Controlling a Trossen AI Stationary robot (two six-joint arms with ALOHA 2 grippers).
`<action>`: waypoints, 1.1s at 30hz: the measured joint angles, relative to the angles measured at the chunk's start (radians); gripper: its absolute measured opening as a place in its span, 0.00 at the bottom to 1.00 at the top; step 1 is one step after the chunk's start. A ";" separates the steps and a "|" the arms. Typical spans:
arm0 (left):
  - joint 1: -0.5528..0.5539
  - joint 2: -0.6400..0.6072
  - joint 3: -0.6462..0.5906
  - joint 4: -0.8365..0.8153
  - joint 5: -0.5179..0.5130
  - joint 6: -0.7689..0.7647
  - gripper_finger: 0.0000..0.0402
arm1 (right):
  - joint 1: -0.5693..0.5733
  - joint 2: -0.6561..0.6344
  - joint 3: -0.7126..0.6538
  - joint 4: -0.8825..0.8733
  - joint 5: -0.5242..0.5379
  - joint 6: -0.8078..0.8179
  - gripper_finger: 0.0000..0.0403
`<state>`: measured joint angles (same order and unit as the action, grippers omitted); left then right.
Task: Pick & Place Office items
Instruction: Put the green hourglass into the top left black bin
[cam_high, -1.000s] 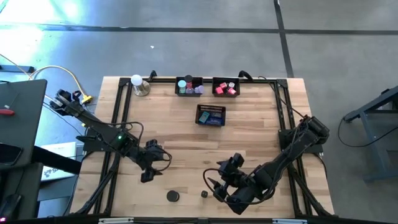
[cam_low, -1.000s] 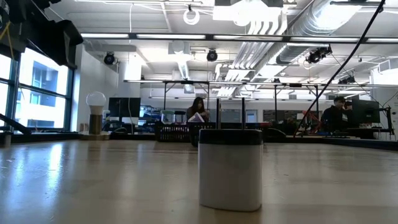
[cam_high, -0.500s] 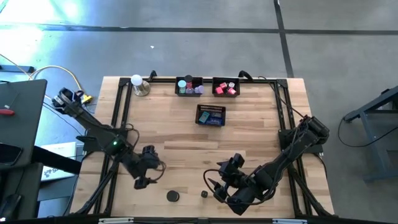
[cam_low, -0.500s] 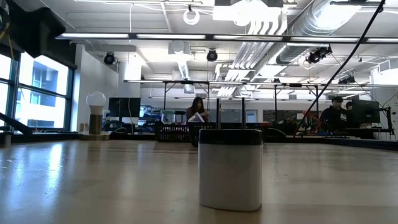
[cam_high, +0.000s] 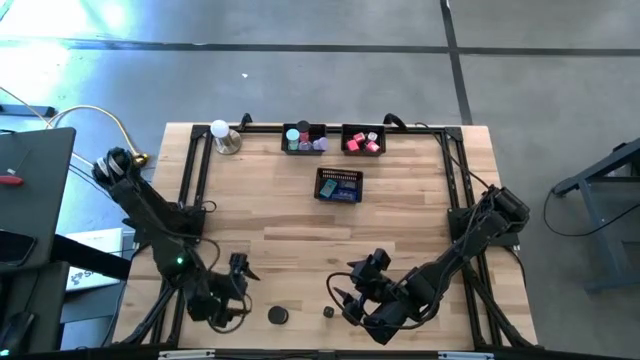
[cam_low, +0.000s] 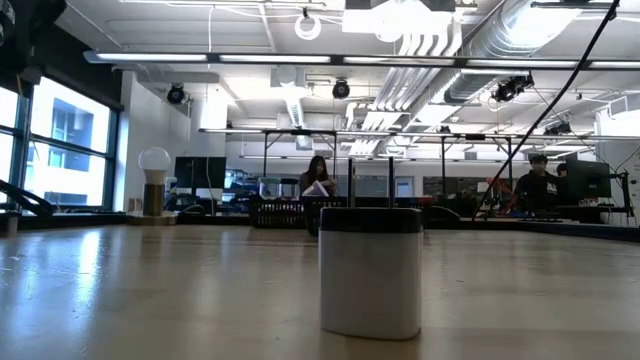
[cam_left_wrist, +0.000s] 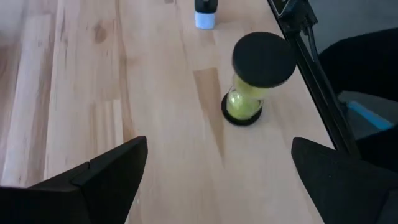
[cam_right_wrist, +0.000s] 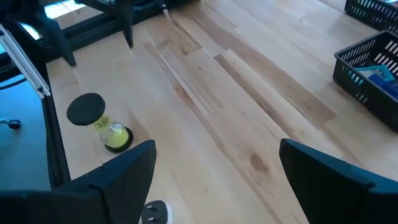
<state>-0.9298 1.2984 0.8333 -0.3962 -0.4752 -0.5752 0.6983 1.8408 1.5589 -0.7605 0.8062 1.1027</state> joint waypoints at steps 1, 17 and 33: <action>-0.004 0.021 0.000 0.020 -0.011 0.000 0.96 | 0.000 0.000 0.000 0.005 0.000 -0.002 0.82; 0.000 0.214 0.000 0.400 -0.027 0.214 0.96 | 0.003 0.000 0.000 0.078 -0.029 -0.010 0.82; 0.070 0.250 0.000 0.480 0.047 0.236 0.96 | 0.048 0.000 0.000 0.152 -0.028 -0.035 0.82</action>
<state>-0.8597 1.5486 0.8333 0.0837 -0.4280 -0.3389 0.7465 1.8404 1.5585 -0.6082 0.7780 1.0679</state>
